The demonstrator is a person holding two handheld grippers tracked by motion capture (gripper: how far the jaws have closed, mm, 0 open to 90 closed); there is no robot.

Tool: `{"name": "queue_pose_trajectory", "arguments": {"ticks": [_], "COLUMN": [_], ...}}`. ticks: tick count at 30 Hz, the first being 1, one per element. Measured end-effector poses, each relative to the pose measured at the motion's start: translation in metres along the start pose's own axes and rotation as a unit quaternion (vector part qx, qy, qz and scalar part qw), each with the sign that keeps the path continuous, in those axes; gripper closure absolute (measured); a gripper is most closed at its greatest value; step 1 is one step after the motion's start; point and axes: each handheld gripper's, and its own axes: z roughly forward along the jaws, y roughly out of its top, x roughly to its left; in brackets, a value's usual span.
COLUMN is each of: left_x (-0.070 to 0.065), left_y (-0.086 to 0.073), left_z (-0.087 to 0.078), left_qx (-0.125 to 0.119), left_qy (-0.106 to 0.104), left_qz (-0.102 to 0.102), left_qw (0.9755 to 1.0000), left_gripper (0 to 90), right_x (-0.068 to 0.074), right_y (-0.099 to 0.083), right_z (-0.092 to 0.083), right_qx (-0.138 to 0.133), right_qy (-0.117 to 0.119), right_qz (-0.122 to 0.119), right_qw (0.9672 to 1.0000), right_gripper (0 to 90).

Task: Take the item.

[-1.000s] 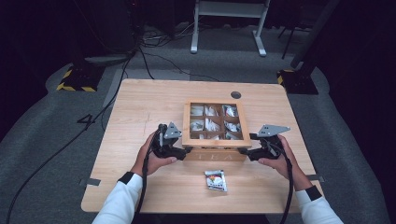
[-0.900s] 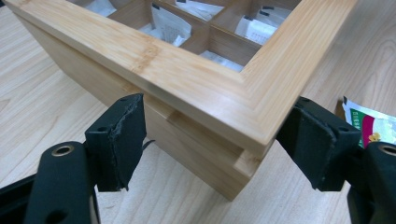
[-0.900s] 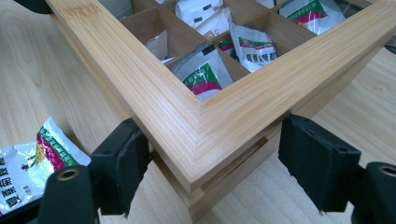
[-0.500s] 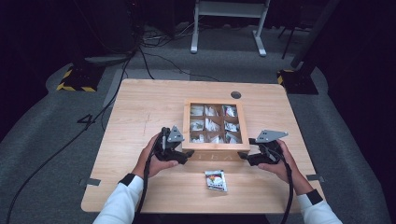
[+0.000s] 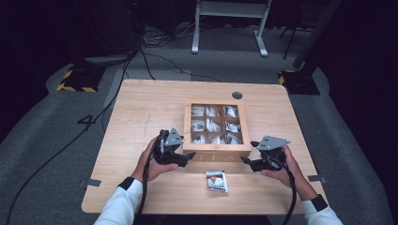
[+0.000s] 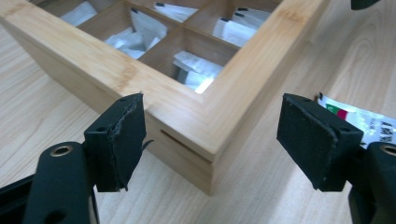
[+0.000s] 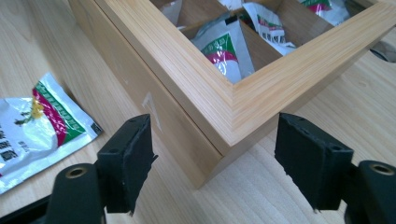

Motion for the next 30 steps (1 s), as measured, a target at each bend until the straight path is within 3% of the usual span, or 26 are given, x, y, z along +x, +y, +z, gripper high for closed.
{"name": "queue_pose_trajectory", "arguments": {"ticks": [8,15,18,23,30], "left_x": [-0.004,-0.004,-0.005,-0.002,-0.001], "left_y": [-0.002,-0.001,0.0,-0.002,-0.014], "left_z": [0.0,-0.001,-0.003,-0.011,-0.025], "left_qx": [0.008,0.011,0.013,0.017,0.028], "left_qy": [0.005,0.008,0.019,0.041,0.064], "left_qz": [0.008,0.01,0.019,0.018,0.029], "left_qw": [0.9999,0.9999,0.9995,0.9989,0.9972], "left_gripper": [22.5,22.8,22.8,22.2,21.0], "right_x": [0.007,0.005,0.002,0.002,0.001], "right_y": [0.0,-0.001,-0.001,-0.001,-0.003], "right_z": [-0.009,-0.007,-0.008,-0.009,-0.011], "right_qx": [-0.031,-0.025,-0.029,-0.021,-0.021], "right_qy": [0.01,0.015,0.021,0.012,0.01], "right_qz": [-0.012,-0.003,0.001,-0.014,-0.02], "right_qw": [0.9994,0.9996,0.9994,0.9996,0.9995], "right_gripper": [26.7,25.8,27.2,26.9,26.4]}}
